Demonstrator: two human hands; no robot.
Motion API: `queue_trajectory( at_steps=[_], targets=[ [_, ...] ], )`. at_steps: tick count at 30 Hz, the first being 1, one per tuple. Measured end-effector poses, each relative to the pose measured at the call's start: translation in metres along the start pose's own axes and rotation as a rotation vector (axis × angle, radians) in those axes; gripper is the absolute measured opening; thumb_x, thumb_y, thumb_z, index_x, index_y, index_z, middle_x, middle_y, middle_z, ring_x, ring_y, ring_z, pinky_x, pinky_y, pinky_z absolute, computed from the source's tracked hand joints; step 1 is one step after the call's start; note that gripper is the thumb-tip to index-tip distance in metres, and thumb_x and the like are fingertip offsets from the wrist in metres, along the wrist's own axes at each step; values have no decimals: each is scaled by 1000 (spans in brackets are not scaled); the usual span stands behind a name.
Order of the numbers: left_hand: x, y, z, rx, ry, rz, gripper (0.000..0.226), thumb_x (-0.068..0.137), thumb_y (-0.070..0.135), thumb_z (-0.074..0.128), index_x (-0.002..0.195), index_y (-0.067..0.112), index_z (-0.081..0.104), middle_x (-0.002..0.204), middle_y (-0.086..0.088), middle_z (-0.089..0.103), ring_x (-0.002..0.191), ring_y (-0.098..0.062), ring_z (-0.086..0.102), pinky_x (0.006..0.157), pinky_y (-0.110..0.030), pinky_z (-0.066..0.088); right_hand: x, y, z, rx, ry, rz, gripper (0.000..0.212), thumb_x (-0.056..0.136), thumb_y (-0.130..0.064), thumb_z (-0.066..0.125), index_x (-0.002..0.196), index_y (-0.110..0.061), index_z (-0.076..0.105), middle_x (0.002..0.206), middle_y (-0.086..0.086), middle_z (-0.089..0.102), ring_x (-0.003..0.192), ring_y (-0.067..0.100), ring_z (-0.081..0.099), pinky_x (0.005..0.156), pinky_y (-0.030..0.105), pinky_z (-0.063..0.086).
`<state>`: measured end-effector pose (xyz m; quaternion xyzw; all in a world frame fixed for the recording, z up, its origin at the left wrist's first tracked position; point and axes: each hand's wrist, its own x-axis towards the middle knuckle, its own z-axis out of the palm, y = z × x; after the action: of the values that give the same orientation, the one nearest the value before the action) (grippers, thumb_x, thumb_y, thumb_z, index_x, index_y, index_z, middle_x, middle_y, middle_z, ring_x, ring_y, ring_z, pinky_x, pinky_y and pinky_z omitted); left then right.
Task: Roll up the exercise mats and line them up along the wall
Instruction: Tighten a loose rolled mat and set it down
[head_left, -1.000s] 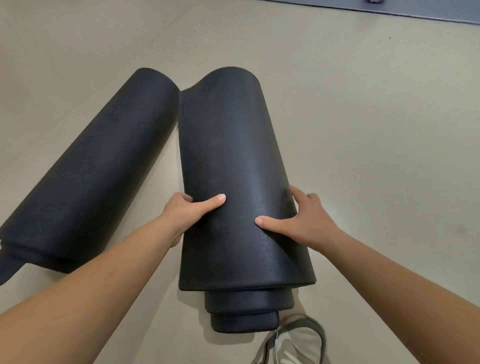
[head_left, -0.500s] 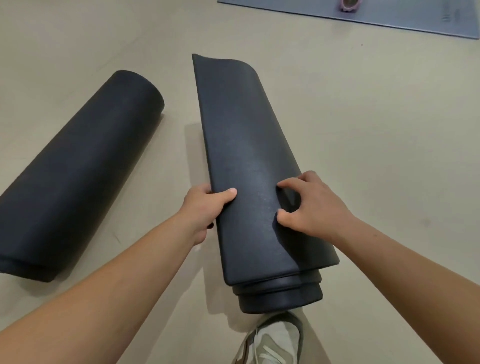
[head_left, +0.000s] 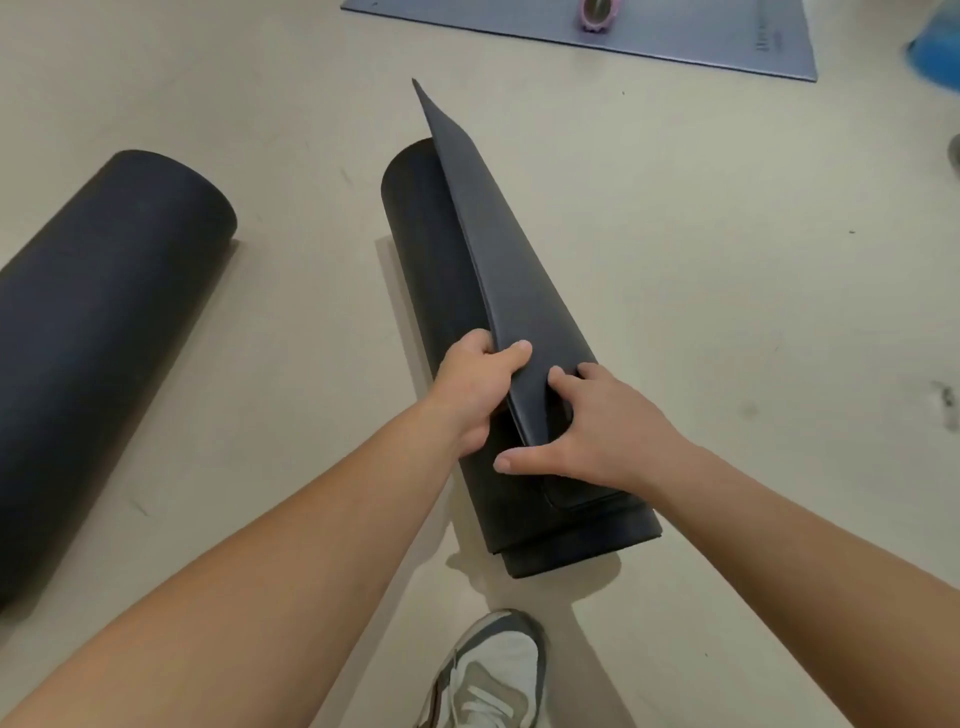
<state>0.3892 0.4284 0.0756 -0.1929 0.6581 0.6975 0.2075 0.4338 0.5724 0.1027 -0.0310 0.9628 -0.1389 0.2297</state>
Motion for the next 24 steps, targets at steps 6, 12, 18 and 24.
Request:
queue_trajectory(
  at_steps=[6,12,18,24],
  targets=[
    [7,-1,-22,62,181,102,17,99,21,71,114,18,75,117,-2,76,113,-20,71,97,-38,60,3,-12,21,-152,125,96,94,87,-70,62,156,-15,27,142,12,31,132,30,34,97,42,52],
    [-10,-58,-40,202,91,-463,107,75,78,76,154,16,42,154,-10,51,135,-38,53,107,-58,50,-1,-28,21,-204,114,78,73,97,-55,56,151,-10,36,133,10,44,120,26,43,92,37,51],
    [4,-41,10,80,93,-306,87,77,66,84,142,17,52,136,-2,64,116,-30,62,97,-46,56,-5,0,-8,-301,106,161,30,107,-23,49,131,-7,55,125,13,49,104,27,47,82,33,43],
    [12,-45,69,200,-126,-166,84,76,60,86,145,22,55,137,3,65,110,-17,64,87,-33,55,-31,49,6,-274,52,359,29,104,-17,48,131,-7,55,125,14,47,111,30,52,79,32,43]
  ],
)
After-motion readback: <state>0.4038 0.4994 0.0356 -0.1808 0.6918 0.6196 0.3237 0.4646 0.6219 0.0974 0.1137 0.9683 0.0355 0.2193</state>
